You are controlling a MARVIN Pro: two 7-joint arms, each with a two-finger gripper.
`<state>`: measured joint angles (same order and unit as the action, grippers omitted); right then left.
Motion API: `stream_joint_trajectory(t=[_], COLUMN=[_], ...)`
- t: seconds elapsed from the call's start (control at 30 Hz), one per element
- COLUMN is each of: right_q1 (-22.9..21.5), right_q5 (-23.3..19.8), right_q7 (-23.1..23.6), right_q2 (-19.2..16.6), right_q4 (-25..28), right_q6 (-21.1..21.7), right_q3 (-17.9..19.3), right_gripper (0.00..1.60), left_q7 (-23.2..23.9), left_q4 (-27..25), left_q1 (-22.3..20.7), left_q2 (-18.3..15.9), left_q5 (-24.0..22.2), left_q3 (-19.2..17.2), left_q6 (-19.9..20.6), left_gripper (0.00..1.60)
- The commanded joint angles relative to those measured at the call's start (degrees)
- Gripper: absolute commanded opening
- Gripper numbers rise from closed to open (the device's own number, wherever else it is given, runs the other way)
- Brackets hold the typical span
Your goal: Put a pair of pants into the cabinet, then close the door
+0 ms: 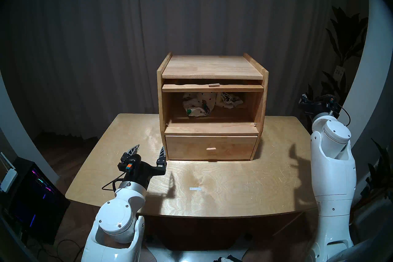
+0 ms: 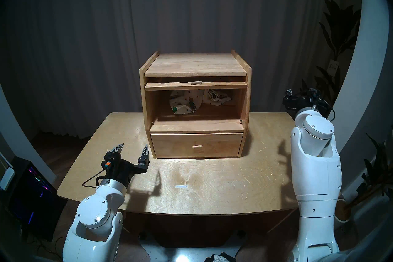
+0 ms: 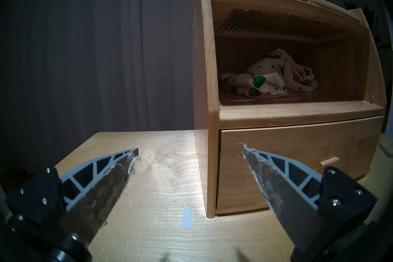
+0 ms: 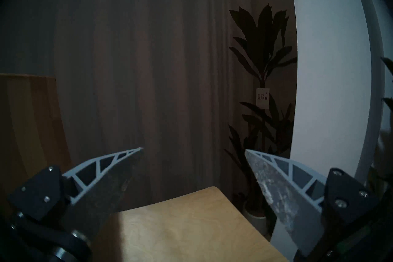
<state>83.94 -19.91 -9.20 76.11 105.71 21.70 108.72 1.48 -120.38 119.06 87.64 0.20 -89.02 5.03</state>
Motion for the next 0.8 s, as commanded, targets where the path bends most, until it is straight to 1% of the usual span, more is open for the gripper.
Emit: stream_joint_trajectory(t=[0.0, 0.1, 0.2, 0.23, 0.3, 0.33, 0.37, 0.43, 0.47, 0.5, 0.57, 0.63, 0.67, 0.73, 0.77], right_q1=[0.5, 1.2, 2.6, 2.6, 3.9, 4.1, 4.6, 4.6, 4.9, 5.0, 5.0, 4.9, 4.7, 4.6, 4.6], right_q5=[-8.1, -9.8, -11.5, -11.5, -11.1, -10.7, -11.3, -11.4, -11.8, -12.1, -12.2, -12.2, -12.1, -12.1, -12.1], right_q7=[6.8, 10.0, 13.4, 13.4, 16.6, 16.9, 18.7, 19.2, 20.6, 22.4, 25.1, 26.1, 27.3, 27.6, 27.6], right_q2=[-1.6, -4.2, -7.3, -7.3, -9.3, -9.2, -10.5, -10.7, -11.6, -12.4, -12.7, -12.7, -12.6, -12.5, -12.5], right_q4=[-0.6, -1.9, -3.6, -3.6, -5.0, -5.0, -5.6, -5.9, -6.5, -7.3, -8.1, -8.6, -8.9, -9.1, -9.1], right_q6=[-5.4, -6.8, -9.3, -9.3, -11.3, -11.6, -12.7, -13.3, -14.1, -15.3, -16.4, -16.7, -16.8, -16.9, -16.9], right_q3=[-0.3, -1.4, -1.7, -1.7, -1.1, -0.9, -0.9, -0.9, -1.1, -1.1, -0.7, -0.5, -0.3, -0.2, -0.2], right_gripper=[1.60, 1.60, 1.60, 1.60, 1.60, 1.60, 1.60, 1.60, 1.60, 1.60, 1.60, 1.60, 1.60, 1.60, 1.60], left_q7=[0.2, 0.2, 0.2, 0.2, 0.7, 0.8, 0.8, 1.0, 1.2, 1.1, 1.7, 2.0, 2.4, 3.2, 3.2], left_q4=[-1.8, -2.0, -2.1, -2.1, -2.5, -2.7, -3.2, -3.6, -4.3, -5.8, -8.0, -8.8, -9.9, -11.0, -11.0], left_q1=[-0.3, -0.2, -0.1, -0.1, 0.1, 0.2, 0.3, 0.4, 0.5, 0.6, 0.6, -1.0, -1.7, -2.8, -2.8], left_q2=[-0.1, -0.1, -0.2, -0.2, -0.3, -0.5, -0.5, -0.6, -0.8, -1.2, -1.4, -3.1, -4.3, -6.7, -6.7], left_q5=[0.0, 0.0, 0.0, 0.0, -0.5, -0.3, -0.2, -0.3, -0.1, 1.2, 1.1, 3.8, 5.5, 9.4, 9.4], left_q3=[0.1, 0.1, 0.1, 0.1, 0.0, -0.1, 0.0, 0.1, 0.3, 0.9, 1.5, 2.2, 2.7, 3.5, 3.5], left_q6=[-0.4, -0.4, -0.3, -0.3, -0.8, -0.9, -0.8, -0.9, -1.1, -1.4, -1.6, -2.6, -2.2, -1.5, -1.5], left_gripper=[1.60, 1.60, 1.60, 1.60, 1.60, 1.60, 1.60, 1.60, 1.60, 1.60, 1.60, 1.60, 1.60, 1.60, 1.60])
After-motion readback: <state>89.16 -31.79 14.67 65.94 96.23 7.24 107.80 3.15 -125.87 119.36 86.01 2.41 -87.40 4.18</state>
